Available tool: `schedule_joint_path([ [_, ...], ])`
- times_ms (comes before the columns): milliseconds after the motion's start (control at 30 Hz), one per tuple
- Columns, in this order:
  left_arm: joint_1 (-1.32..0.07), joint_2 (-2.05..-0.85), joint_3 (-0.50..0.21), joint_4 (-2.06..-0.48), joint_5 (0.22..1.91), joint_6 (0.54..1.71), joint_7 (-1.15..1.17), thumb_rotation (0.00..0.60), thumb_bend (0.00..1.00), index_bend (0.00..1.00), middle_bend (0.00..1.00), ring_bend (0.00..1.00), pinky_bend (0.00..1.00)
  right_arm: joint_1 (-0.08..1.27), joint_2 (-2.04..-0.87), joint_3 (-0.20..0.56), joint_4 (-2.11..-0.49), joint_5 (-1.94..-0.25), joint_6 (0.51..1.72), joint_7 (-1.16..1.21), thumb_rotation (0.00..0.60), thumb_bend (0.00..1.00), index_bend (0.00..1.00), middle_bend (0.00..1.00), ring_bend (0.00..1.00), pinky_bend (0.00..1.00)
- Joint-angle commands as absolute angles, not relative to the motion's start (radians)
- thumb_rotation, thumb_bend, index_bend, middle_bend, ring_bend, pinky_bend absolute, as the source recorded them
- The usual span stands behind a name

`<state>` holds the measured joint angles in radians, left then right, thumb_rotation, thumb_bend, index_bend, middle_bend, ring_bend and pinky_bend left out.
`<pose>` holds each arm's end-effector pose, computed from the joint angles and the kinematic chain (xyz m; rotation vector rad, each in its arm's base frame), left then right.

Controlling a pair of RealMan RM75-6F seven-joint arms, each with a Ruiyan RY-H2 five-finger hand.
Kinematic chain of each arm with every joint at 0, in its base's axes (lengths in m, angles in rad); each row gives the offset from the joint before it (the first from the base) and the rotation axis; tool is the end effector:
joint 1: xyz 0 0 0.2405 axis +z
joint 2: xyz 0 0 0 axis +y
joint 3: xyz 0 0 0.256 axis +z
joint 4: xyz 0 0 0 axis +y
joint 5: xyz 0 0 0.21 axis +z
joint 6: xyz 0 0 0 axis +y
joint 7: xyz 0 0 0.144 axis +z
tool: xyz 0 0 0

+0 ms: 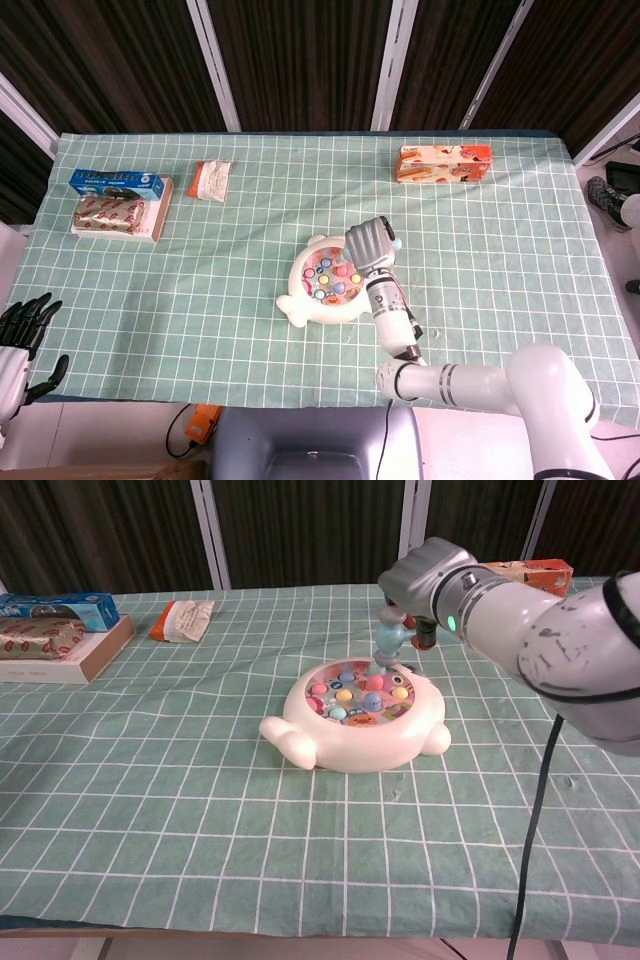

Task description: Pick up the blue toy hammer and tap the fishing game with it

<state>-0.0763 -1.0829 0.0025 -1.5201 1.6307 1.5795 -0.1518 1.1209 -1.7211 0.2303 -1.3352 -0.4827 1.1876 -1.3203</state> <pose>-0.3141 0.1676 0.1766 -1.4635 -0.8516 -1.0095 -0.0710 -0.4060 -0.0307 1.7525 -0.3378 0.3283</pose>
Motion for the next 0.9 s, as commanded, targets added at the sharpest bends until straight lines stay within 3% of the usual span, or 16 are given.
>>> schedule_joint_path([
  [33,-0.075,-1.083,0.003,-1.521,1.631,1.582,-0.151,0.600,0.43,0.00,0.00,0.00,0.00,1.078,-1.650,0.214,-1.434,-0.556,1.228,-1.259,0.600,0.57,0.97,0.72,0.66,0.71],
  [233,-0.071,-1.085,0.006,-1.524,1.641,1.589,-0.139,0.600,0.43,0.00,0.00,0.00,0.00,0.963,-1.510,0.125,-1.600,-0.695,1.294,-1.141,0.600,0.57,0.97,0.72,0.66,0.71],
  [400,-0.073,-1.087,0.009,-1.528,1.647,1.587,-0.132,0.600,0.43,0.00,0.00,0.00,0.00,0.871,-1.449,0.045,-1.621,-0.774,1.309,-1.049,0.600,0.57,0.97,0.72,0.66,0.71],
  [600,-0.077,-1.091,0.012,-1.531,1.658,1.584,-0.124,0.600,0.43,0.00,0.00,0.00,0.00,0.816,-1.484,0.006,-1.513,-0.799,1.256,-0.979,0.600,0.57,0.97,0.72,0.66,0.71],
  [900,-0.080,-1.091,0.012,-1.530,1.657,1.580,-0.124,0.600,0.43,0.00,0.00,0.00,0.00,0.795,-1.582,0.036,-1.342,-0.812,1.179,-0.913,0.600,0.57,0.97,0.72,0.66,0.71],
])
